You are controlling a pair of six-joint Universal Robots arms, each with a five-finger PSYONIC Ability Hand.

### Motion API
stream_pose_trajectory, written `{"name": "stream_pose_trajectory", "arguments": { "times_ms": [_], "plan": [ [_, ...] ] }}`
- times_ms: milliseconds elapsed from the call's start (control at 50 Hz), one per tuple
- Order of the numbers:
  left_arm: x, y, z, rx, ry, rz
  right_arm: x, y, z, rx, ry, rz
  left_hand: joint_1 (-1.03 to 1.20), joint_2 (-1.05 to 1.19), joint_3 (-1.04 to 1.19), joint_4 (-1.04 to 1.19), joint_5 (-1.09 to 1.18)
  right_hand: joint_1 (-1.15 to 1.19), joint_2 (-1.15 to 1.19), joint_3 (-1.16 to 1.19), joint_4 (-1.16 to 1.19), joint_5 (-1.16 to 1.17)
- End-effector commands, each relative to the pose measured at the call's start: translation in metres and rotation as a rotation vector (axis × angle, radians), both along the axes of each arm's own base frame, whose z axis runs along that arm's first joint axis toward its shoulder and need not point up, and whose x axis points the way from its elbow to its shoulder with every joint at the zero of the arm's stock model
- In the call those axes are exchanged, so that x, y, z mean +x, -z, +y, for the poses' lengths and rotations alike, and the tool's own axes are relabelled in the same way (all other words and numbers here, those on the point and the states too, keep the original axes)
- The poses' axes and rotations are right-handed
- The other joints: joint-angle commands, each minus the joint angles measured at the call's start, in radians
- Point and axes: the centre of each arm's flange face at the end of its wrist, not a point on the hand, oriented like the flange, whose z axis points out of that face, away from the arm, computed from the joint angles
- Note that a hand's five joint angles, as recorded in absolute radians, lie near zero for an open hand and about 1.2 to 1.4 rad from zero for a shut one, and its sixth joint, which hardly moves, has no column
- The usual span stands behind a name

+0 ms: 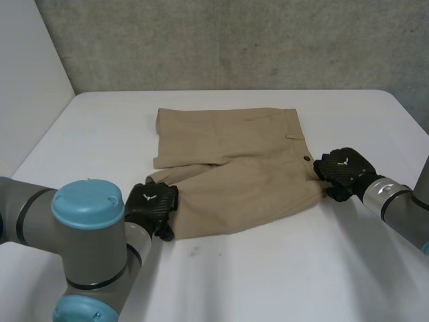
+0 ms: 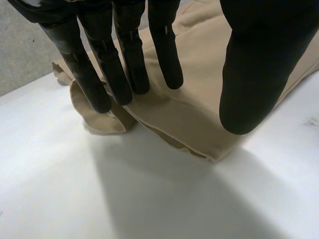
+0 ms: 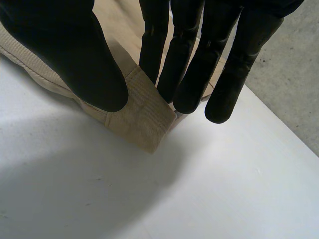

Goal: Fold the shorts.

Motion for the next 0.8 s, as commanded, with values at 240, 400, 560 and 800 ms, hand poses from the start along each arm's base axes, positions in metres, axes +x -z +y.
{"name": "stream_pose_trajectory", "arguments": {
  "times_ms": [240, 400, 560, 800],
  "plan": [
    [0.001, 0.006, -0.002, 0.032, -0.003, -0.017, 0.000, 0.003, 0.001, 0.006, 0.001, 0.007, 0.065, 0.064, 0.067, 0.076, 0.073, 0.498, 0.220, 0.217, 0.206, 0.267],
    [-0.001, 0.010, -0.007, 0.035, -0.005, -0.021, -0.001, 0.003, 0.001, 0.005, 0.003, 0.008, 0.067, 0.067, 0.070, 0.078, 0.076, 0.498, 0.220, 0.217, 0.206, 0.267],
    [-0.001, 0.015, -0.007, 0.045, -0.004, -0.027, -0.001, 0.003, 0.001, 0.004, 0.002, 0.009, 0.079, 0.078, 0.082, 0.090, 0.088, 0.498, 0.220, 0.217, 0.206, 0.267],
    [-0.007, 0.012, -0.011, 0.036, 0.023, -0.012, -0.001, 0.003, 0.002, 0.005, 0.002, 0.009, 0.734, 0.733, 0.736, 0.745, 0.742, 0.498, 0.220, 0.217, 0.206, 0.267]
  ]
}}
